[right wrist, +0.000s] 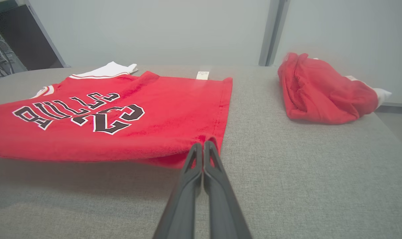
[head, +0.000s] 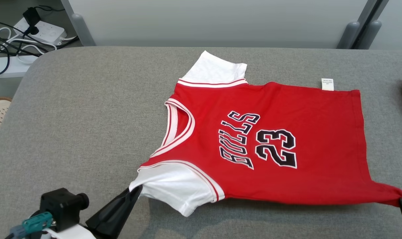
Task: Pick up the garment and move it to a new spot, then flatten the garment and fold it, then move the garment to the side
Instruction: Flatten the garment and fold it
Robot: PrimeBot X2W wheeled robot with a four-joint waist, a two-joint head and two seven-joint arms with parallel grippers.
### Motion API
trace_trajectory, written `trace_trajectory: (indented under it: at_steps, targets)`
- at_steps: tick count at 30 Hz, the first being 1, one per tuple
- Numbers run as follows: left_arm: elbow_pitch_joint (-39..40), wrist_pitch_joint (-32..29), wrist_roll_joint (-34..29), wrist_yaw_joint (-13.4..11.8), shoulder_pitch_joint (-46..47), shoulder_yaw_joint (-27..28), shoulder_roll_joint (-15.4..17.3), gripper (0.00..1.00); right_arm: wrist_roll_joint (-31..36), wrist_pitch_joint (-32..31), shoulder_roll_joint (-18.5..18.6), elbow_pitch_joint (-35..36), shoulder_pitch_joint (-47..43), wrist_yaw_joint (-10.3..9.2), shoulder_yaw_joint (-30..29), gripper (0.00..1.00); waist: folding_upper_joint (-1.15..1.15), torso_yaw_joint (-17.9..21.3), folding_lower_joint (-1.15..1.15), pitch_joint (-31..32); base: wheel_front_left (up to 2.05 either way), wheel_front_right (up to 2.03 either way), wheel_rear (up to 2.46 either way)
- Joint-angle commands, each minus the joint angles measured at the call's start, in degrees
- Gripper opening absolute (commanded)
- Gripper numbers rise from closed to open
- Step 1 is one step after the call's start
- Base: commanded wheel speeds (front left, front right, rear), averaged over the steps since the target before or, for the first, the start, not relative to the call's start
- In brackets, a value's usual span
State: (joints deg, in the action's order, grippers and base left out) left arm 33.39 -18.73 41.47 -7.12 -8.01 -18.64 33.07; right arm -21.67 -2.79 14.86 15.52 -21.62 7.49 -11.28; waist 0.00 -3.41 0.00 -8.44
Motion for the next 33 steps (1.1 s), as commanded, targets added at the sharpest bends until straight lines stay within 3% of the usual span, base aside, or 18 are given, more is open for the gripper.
trace_trajectory:
  at_steps: [1, 10, 22, 33]
  targets:
    - [0.3, -0.5, 0.1, -0.1, 2.0, 1.7, 0.7, 0.00, -0.7, -1.6, 1.7, 1.0, 0.0, 0.00, 1.4, 0.00, 0.00, 0.0, 0.00, 0.1, 0.00, 0.00, 0.00]
    - [-6.6, 0.3, 0.7, 2.6, 6.9, -2.0, -2.8, 0.00, 1.1, -1.1, 0.0, -5.6, 3.8, 0.00, 2.0, 0.00, 0.00, 0.2, 0.00, -1.2, 0.00, 0.00, 0.00]
    - [-21.1, 4.9, 1.1, 6.7, 17.6, -3.3, -8.2, 0.00, 1.6, 2.5, 1.6, -20.1, 18.9, 0.00, 5.3, 0.00, 0.00, 0.7, 0.00, -4.6, 0.00, 0.00, 0.00]
    - [-36.2, 12.9, -0.4, 11.1, 28.5, -3.5, -12.9, 0.00, 0.0, 5.7, 2.9, -31.7, 29.1, 0.00, 9.9, 0.00, 0.00, 0.3, 0.00, -6.6, 0.00, 0.00, 0.00]
